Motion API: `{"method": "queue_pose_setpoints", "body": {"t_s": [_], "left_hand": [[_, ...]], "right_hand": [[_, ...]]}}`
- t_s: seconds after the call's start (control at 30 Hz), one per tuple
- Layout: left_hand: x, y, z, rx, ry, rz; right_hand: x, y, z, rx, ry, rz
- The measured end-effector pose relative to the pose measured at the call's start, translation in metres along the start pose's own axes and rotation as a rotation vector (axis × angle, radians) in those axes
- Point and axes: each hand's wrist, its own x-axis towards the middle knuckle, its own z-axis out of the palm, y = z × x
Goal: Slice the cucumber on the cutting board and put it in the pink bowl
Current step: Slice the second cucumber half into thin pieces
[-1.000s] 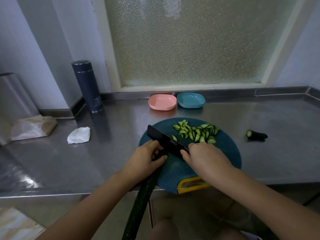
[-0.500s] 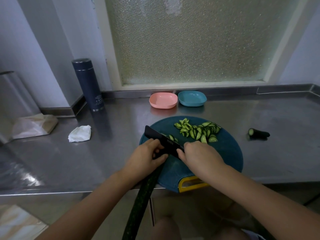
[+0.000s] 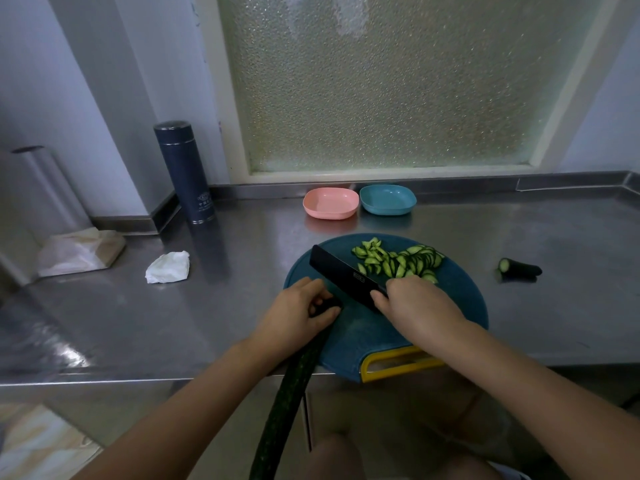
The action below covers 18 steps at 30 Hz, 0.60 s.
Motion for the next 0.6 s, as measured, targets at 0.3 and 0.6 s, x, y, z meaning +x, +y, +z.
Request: {"method": "queue_pose_setpoints", "body": {"t_s": [0.3,0.6], "left_hand": [[0.001,0.001,0.001,-0.029,0.002,0.01],[0.001,0.0,0.001,-0.016,0.013,0.006]], "right_hand": [[-0.014,-0.011,-0.005,0.012,0.051,-0.066],[-0.014,-0.017,0.002,-0.073,0.088,-0.098]]}}
